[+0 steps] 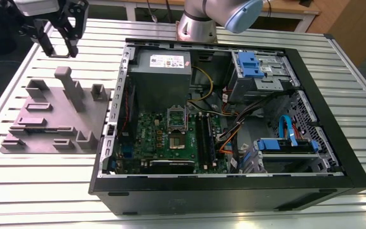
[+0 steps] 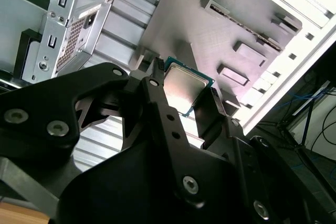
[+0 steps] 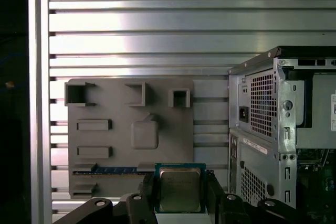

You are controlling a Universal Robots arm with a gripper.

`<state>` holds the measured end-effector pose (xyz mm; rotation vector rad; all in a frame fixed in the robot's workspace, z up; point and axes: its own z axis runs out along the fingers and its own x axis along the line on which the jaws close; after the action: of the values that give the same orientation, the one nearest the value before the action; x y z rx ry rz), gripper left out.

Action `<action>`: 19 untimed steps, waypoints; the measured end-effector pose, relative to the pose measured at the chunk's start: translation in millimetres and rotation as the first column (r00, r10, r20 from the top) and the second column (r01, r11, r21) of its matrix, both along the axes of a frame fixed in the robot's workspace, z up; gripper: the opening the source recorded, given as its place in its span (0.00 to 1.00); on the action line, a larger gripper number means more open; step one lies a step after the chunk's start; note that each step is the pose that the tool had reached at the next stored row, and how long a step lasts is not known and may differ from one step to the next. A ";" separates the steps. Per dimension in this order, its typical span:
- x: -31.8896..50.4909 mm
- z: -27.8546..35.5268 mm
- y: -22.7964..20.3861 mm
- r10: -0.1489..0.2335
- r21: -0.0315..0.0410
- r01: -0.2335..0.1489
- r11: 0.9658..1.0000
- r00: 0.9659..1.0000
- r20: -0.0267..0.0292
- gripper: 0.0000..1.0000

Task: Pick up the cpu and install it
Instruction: 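Pick up the cpu and move it towards the insertion slot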

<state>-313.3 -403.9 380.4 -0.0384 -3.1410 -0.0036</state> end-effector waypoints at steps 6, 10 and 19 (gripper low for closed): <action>2.0 0.0 0.0 0.000 0.000 0.000 1.000 1.000 0.000 0.47; 3.4 0.0 0.0 0.000 0.000 0.000 1.000 1.000 0.000 0.47; 6.4 -0.1 0.0 0.000 0.000 0.000 1.000 1.000 0.000 0.47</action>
<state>-307.0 -403.9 380.4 -0.0384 -3.1410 -0.0037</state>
